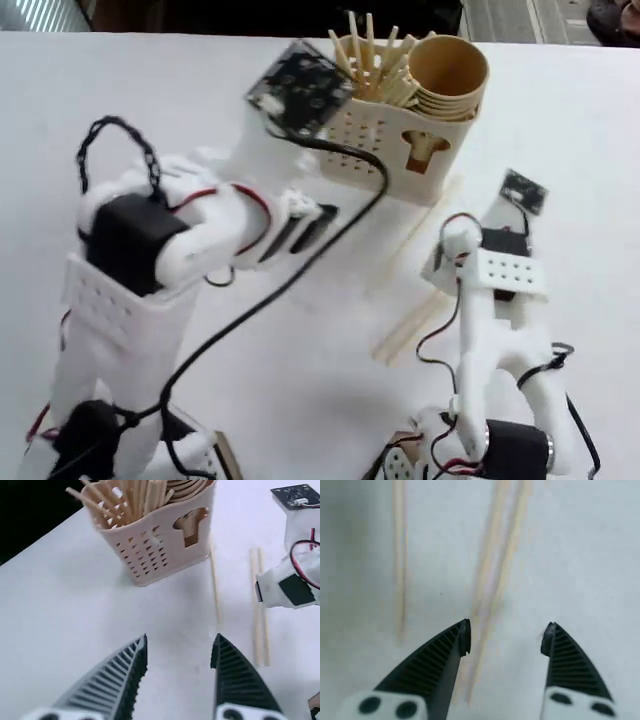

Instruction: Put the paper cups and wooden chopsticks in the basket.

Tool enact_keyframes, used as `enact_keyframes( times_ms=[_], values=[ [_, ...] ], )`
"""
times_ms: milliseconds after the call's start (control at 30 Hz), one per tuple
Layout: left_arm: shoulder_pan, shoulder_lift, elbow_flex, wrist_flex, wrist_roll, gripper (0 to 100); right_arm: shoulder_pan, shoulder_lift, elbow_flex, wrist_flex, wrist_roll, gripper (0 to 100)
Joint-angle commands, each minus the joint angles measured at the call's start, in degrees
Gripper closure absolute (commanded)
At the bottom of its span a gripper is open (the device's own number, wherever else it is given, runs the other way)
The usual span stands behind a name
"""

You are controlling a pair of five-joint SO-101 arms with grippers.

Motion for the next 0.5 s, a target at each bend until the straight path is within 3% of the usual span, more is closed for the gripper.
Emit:
enact_keyframes(
  times_ms=[0, 167, 467],
  values=[
    [-7.2, -9.9, 12.3, -4.1, -0.4, 78, -2.2, 1.3, -0.8, -2.7, -2.5, 74.8],
    [-10.9, -24.1, 28.0, -10.9, -0.7, 78, -3.9, 11.8, -4.3, -4.4, -5.5, 74.7],
    [-17.4, -40.5, 58.3, -24.4, -3.9, 78, 0.8, 30.8, -14.9, -4.4, -5.6, 74.9]
  ],
)
